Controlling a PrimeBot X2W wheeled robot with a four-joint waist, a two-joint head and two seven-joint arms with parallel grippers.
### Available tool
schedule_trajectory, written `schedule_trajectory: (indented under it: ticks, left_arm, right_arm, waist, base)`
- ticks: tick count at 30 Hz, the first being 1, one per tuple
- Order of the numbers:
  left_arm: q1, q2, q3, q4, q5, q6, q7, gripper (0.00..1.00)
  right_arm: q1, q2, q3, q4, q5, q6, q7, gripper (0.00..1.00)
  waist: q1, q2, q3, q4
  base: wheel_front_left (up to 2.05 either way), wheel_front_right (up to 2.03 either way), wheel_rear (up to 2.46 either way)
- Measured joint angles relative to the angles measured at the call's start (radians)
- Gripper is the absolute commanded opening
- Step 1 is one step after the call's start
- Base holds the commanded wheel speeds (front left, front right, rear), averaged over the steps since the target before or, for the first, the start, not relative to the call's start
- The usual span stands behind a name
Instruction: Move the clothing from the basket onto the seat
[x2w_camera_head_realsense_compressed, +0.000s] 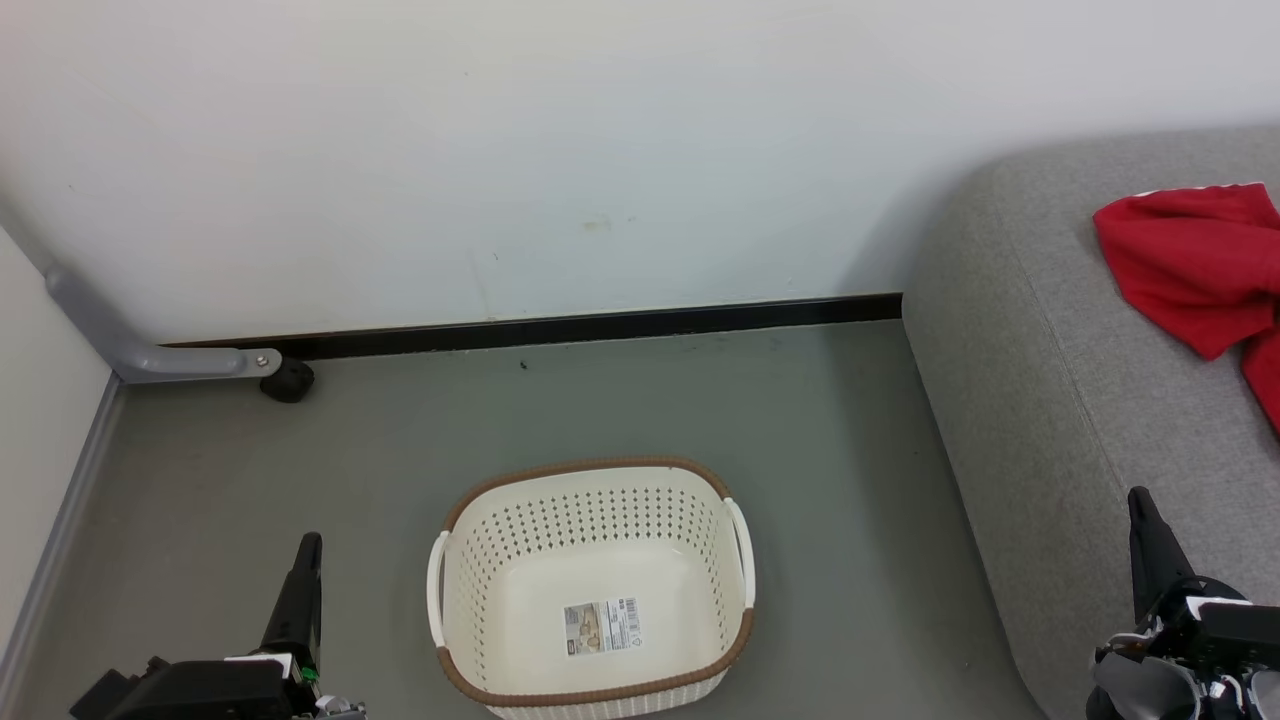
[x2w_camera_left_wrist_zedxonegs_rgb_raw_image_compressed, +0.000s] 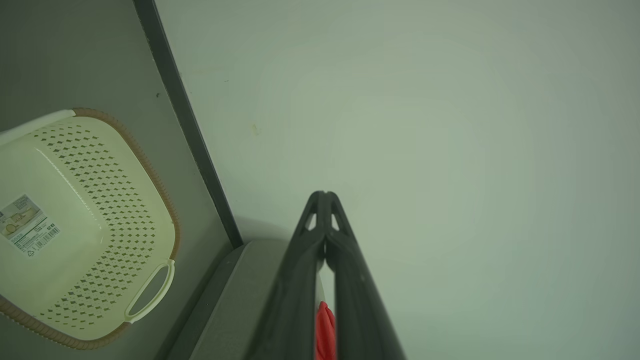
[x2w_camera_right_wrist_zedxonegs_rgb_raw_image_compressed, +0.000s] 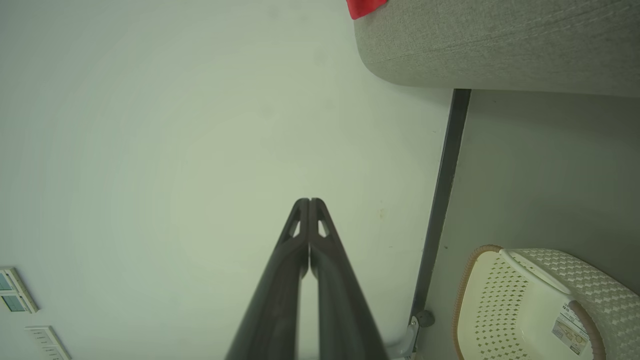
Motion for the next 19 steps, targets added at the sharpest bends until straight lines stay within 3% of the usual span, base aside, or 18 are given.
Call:
schedule_trajectory:
  ticks: [19]
  left_arm:
    - [0.0, 0.0, 0.0, 0.0, 0.0, 0.0, 0.0, 0.0]
  right_arm:
    - [0.0, 0.0, 0.0, 0.0, 0.0, 0.0, 0.0, 0.0]
  waist:
    - [0.0002, 0.0, 0.0, 0.0]
  base:
    - [0.0, 0.0, 0.0]
